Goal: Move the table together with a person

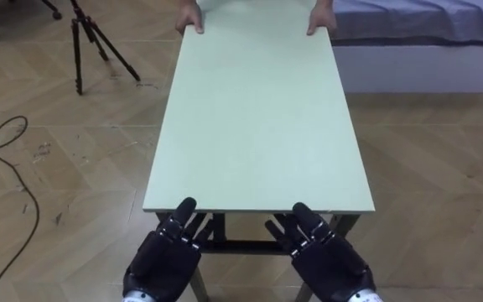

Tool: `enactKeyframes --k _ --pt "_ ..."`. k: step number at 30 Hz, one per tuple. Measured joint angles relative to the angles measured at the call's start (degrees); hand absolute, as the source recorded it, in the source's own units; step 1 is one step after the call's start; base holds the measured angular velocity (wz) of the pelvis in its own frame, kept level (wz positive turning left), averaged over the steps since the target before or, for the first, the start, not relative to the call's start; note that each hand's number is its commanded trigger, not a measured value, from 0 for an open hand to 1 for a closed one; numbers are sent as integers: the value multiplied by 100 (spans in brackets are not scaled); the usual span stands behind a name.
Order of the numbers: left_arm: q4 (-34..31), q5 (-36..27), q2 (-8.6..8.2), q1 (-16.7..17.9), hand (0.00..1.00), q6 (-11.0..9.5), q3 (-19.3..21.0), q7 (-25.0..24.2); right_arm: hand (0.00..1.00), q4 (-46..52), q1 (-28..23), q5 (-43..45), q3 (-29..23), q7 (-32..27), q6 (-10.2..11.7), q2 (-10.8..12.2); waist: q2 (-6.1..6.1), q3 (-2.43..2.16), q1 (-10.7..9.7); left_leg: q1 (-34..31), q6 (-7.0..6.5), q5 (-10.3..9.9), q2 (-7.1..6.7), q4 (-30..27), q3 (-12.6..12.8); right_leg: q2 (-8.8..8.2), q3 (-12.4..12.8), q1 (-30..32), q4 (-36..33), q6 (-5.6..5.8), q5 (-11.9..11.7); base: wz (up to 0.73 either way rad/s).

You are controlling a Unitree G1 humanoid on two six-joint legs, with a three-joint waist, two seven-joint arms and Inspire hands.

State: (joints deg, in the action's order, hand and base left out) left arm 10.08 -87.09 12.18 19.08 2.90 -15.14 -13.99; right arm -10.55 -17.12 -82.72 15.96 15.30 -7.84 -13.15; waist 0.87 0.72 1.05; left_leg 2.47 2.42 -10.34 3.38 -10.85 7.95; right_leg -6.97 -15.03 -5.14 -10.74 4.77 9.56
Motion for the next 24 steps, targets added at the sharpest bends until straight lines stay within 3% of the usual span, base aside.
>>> enactKeyframes --k 16,24 --pt "2 173 -74 -4 0 93 98 6 0 18 4 -19 -117 -158 35 3 12 -7 82 20 0 1 0 15 29 3 53 -4 -1 -4 -3 0" --pt "2 167 -153 -48 0 149 175 138 0 42 21 -13 -142 -291 66 84 -4 13 83 24 0 1 1 17 30 3 48 -17 0 -5 -3 0"
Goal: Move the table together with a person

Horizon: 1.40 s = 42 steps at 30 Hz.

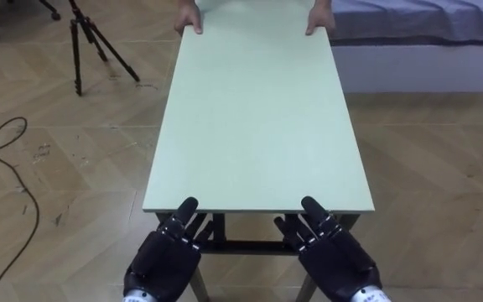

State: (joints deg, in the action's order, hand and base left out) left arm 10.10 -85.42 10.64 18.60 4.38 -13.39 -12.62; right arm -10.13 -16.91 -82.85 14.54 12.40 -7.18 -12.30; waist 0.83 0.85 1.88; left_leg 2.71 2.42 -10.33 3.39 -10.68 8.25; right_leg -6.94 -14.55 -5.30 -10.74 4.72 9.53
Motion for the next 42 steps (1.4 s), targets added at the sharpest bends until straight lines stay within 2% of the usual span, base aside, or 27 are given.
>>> enactKeyframes --k 7,10,12,15,18,28,34,35,36,37,39,42 --pt "0 -37 -23 -163 0 -9 14 138 0 167 22 -15 0 -324 27 160 -64 46 -6 -36 -2 1 0 -9 -11 0 -15 34 -7 -5 -3 0" --pt "29 -21 -99 -234 0 -47 13 238 0 178 58 -8 1 -419 38 187 -64 52 -12 -22 -3 2 0 -20 -32 0 -35 33 -5 -6 -4 1" --pt "61 -13 -166 -289 0 -105 -10 273 0 177 129 -9 3 -542 100 222 -40 88 -13 -25 -4 3 0 -32 -33 0 -39 36 0 -14 -8 0" --pt "97 -7 -248 -317 0 -180 -12 318 0 169 169 -7 15 -658 213 336 -21 103 -26 -25 -4 4 0 -31 -35 -1 -51 32 -1 -15 -9 0" --pt "245 -4 -341 -447 0 -241 -13 361 0 164 183 -7 15 -698 263 375 -15 107 -36 -27 -4 8 0 -24 -36 0 -54 33 -1 -17 -11 0" --pt "281 -1 -397 -562 0 -272 -26 492 0 149 240 9 16 -824 355 392 -19 108 -41 -51 -5 9 0 -45 -52 -1 -72 46 0 -17 -11 0" --pt "401 6 -416 -668 0 -341 -8 534 0 -158 609 24 3 -1022 363 486 -43 115 -159 -82 -9 12 0 -95 -84 -2 -107 32 -1 -25 -16 2" --pt "401 5 -425 -682 30 -352 -6 556 0 -174 632 23 0 -1045 381 506 -45 113 -161 -97 -9 13 0 -102 -97 -1 -123 37 -1 -27 -17 5" --pt "419 7 -433 -689 91 -354 0 563 100 -246 672 24 0 -1042 415 521 -45 113 -160 -99 -8 13 0 -103 -103 -1 -129 37 -1 -28 -17 3" --pt "440 8 -436 -697 100 -354 2 563 100 -295 713 24 -4 -1042 444 523 -44 112 -160 -100 -8 13 0 -102 -103 -1 -131 37 -2 -28 -18 0" --pt "572 8 -440 -760 100 -352 2 563 100 -500 891 14 -8 -1032 539 565 -47 109 -160 -107 -8 13 0 -100 -110 -1 -137 42 1 -30 -19 0" --pt "686 10 -444 -790 100 -351 -3 566 100 -529 902 -11 -8 -1033 588 562 -50 102 -155 -102 -8 13 0 -97 -111 -1 -138 37 2 -30 -19 0"
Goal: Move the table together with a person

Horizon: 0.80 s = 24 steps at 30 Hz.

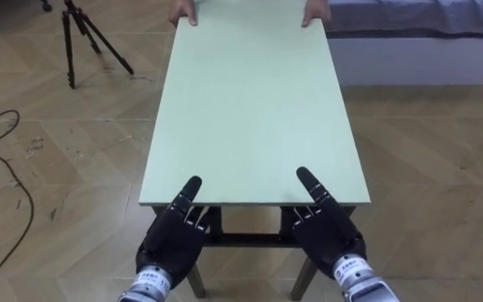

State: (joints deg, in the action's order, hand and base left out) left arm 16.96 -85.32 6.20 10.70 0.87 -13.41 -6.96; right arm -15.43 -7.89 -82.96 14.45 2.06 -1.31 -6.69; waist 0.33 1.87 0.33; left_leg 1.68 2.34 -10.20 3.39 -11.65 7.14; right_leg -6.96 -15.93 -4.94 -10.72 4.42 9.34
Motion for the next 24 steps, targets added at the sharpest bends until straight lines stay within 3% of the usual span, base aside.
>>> enactKeyframes --k 11,19,24 --pt "251 184 -44 -21 100 54 -5 241 100 -339 123 144 16 -181 13 -18 -5 -12 33 20 0 0 0 29 9 0 4 8 12 0 0 0" --pt "259 317 -60 -19 100 72 -36 301 100 -406 127 335 13 -192 143 3 7 -19 50 61 0 0 -1 76 23 1 10 -4 15 1 0 0" --pt "291 333 -73 -10 100 146 -3 301 100 -441 127 430 -12 -172 143 1 67 -57 52 82 0 0 -1 99 43 0 10 -7 15 1 0 0"
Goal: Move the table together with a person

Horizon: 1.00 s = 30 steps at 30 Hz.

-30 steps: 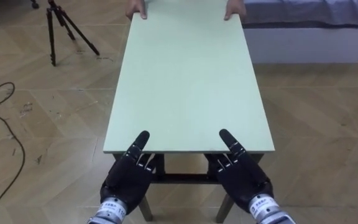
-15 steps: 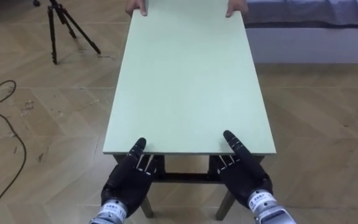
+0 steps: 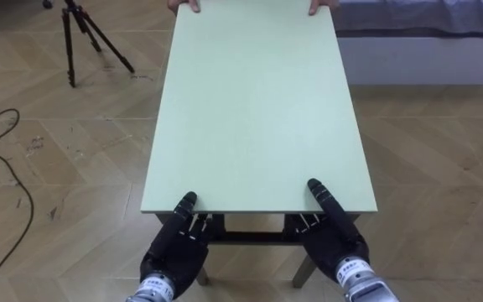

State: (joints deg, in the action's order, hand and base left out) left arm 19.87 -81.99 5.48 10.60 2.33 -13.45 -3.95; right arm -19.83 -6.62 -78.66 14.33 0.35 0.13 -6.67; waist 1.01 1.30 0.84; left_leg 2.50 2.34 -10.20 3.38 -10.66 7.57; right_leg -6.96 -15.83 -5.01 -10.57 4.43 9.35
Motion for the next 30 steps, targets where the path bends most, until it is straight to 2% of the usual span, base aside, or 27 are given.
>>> enactKeyframes --k 8,12,22,26,30 --pt "-6 19 -8 24 100 35 38 -1 100 -79 -8 12 -10 157 -14 -21 14 -9 3 7 0 0 0 8 -2 0 -3 -13 1 1 0 0" --pt "-1 51 -7 13 100 138 111 -1 100 -77 -7 11 -19 155 -22 -18 14 -10 5 -1 0 0 0 9 8 0 1 4 0 1 0 0" --pt "-116 46 -10 7 100 138 127 59 100 144 -17 -2 3 -36 -43 -74 17 -12 20 -1 0 0 1 9 14 -1 9 13 -3 1 0 -1" --pt "-260 57 -10 9 100 136 154 59 100 347 -79 -54 3 -36 -29 -81 19 -13 54 -17 0 0 1 -3 13 -1 11 18 -3 1 0 0" --pt "-602 189 -20 84 100 124 164 58 100 702 -236 -125 2 -35 78 -78 22 -19 123 -69 0 0 1 -14 14 -1 7 58 -6 1 0 0"
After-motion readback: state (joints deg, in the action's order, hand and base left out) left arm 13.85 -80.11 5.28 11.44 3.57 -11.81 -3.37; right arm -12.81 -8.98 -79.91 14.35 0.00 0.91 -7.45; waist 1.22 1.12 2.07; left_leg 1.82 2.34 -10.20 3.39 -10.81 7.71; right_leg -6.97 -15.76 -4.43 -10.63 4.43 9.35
